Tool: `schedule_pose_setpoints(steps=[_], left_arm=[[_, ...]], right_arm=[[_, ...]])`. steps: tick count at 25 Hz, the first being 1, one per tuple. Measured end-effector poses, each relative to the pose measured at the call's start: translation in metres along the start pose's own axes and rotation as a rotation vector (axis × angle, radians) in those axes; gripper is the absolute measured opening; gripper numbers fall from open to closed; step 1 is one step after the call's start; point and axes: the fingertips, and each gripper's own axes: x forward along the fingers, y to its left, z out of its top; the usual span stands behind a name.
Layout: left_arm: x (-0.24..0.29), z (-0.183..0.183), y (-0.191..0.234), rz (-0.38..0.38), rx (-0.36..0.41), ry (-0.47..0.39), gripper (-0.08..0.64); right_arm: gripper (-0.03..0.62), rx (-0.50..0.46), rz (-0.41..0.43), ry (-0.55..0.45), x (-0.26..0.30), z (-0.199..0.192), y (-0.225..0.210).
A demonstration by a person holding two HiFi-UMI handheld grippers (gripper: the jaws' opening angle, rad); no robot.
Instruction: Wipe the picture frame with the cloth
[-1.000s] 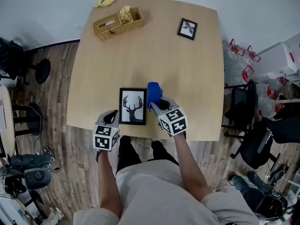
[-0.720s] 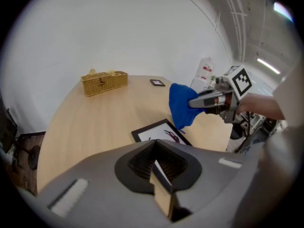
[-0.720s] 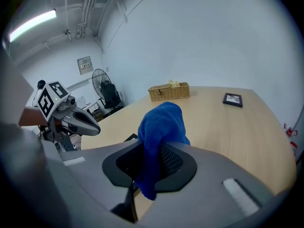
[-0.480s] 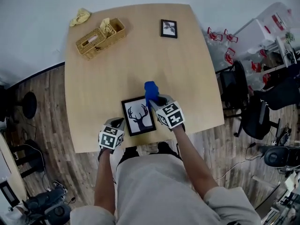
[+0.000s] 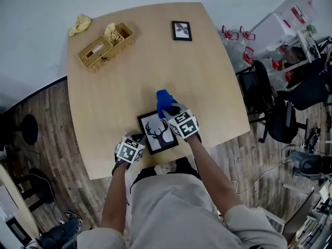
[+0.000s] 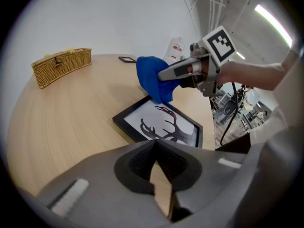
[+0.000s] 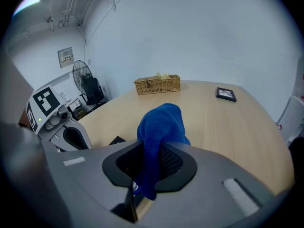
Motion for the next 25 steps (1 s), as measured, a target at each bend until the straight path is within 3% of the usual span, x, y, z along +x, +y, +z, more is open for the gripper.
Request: schedule_pose_setpoints(steps=[4,9,12,25], left_arm=[[0.008,-0.006,-0.003,-0.020,0.062,0.054,0.052],[0.013,-0.003,-0.005,-0.032,0.134,0.057,0.052],[0.012,-0.003,-0.007,-0.043,0.117,0.091,0.052],[0.013,-0.004,-0.006,-0.028,0.153,0.115,0.052]], right_arm=[[0.052,-0.008,0.003,0.016,0.012,0.000,0.001],[0.052,-0.012,0.020,0.051,0.030,-0.008,0.004],[0.052,-0.047,0.034,0.128,0.043,-0.028,0.012],[0.052,-0.064,0.036,0.169,0.040,-0.039,0.017]])
